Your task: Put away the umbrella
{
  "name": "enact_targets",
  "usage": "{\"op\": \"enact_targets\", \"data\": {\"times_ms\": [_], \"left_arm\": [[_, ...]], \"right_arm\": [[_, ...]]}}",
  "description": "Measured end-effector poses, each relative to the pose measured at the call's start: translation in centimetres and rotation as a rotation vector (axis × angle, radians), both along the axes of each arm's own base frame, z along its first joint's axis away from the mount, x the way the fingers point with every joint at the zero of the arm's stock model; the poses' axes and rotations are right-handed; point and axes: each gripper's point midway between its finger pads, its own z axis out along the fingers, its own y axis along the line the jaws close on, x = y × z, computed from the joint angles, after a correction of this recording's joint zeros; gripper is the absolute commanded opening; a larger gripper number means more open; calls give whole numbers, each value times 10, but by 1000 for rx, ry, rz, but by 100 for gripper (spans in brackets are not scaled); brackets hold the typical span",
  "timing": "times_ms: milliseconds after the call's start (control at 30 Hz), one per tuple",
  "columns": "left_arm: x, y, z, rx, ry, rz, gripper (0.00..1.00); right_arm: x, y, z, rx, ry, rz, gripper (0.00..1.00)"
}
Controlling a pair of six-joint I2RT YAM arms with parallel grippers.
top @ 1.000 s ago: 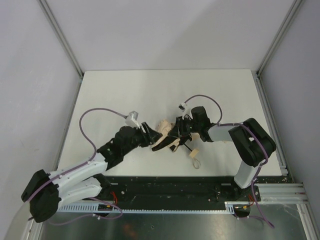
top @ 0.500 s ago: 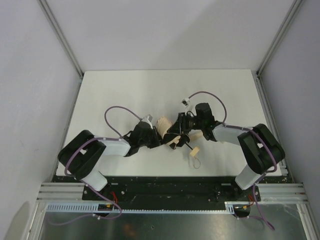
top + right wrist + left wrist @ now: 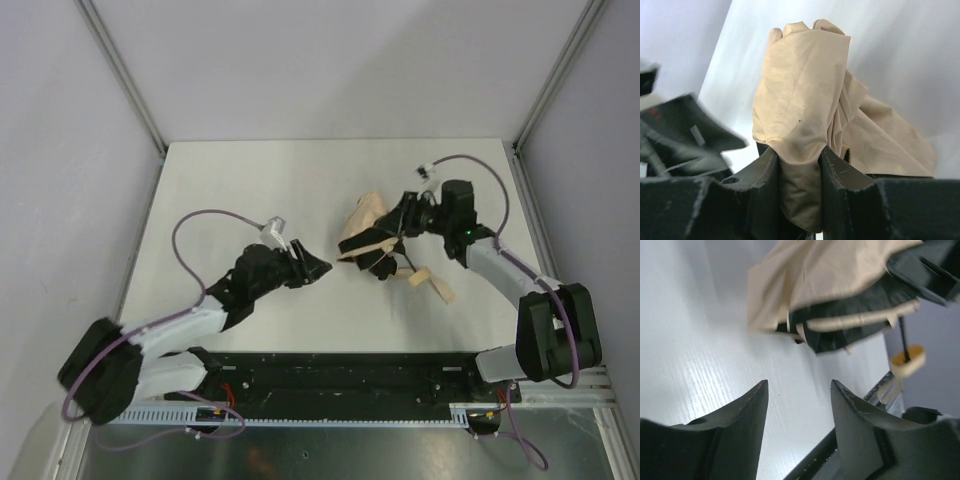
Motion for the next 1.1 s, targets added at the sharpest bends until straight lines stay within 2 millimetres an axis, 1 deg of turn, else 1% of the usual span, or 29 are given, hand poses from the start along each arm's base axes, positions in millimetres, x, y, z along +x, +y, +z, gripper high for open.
{"op": "enact_targets", "data": {"times_ms": [100,133,233,300,333,367,400,433,467,500,533,567,600,633,667,700,733,767,800,833,867,900,933,1000,1067,1100], "left_arm": [[-9,13,33,-43,-83,5,67],[-13,17,43,-52,-107,7,68],[-23,31,70,-74,-175,11,72],[-33,41,88,-90,-222,13,73],[-38,46,95,-100,-242,14,73],[-42,49,101,-107,-258,14,73],[-46,53,105,-111,-266,15,73],[-49,56,109,-115,-273,15,73],[-51,58,112,-117,-275,16,73],[-54,60,113,-116,-274,17,73],[-56,62,114,-114,-272,16,73],[-58,64,115,-112,-270,17,73],[-60,66,114,-108,-266,21,74],[-62,68,112,-103,-262,26,74],[-63,71,112,-99,-260,34,74],[-64,74,111,-94,-259,43,74],[-64,77,111,-89,-265,55,74],[-64,79,111,-84,-269,63,74],[-64,81,110,-77,-272,68,74],[-63,84,109,-64,-272,80,74],[-62,86,108,-54,-269,89,74],[-60,88,106,-41,-264,103,74],[-59,91,104,-28,-260,113,74],[-57,96,100,-5,-248,141,73],[-55,102,95,12,-230,170,72],[-54,105,93,19,-217,185,72]], "right_arm": [[31,-39,20,-46,-46,-120,0],[43,-55,30,-55,-65,-166,0],[77,-114,62,-100,-139,-333,0],[98,-162,89,-176,-212,-467,0],[105,-181,103,-219,-253,-524,0],[110,-195,118,-265,-299,-571,0],[114,-204,133,-309,-347,-605,0],[116,-209,147,-356,-397,-625,0],[117,-208,158,-392,-438,-634,0],[117,-205,170,-448,-491,-645,0],[117,-196,180,-504,-545,-640,0],[117,-180,187,-560,-598,-619,0],[115,-159,191,-615,-650,-585,0],[114,-135,191,-670,-700,-537,0],[113,-115,189,-719,-738,-497,0],[111,-86,181,-788,-786,-439,0],[111,-63,171,-841,-817,-388,0],[110,-38,155,-900,-847,-332,0],[108,-14,133,-959,-867,-269,0],[103,6,107,-1020,-878,-202,0],[98,20,82,-1069,-879,-145,0],[87,36,51,-1123,-883,-70,0],[73,48,18,-1178,-881,10,0],[37,65,-46,-1271,-871,183,0],[-1,77,-90,-1322,-874,319,0],[-21,82,-107,-1339,-883,380,0]]}}
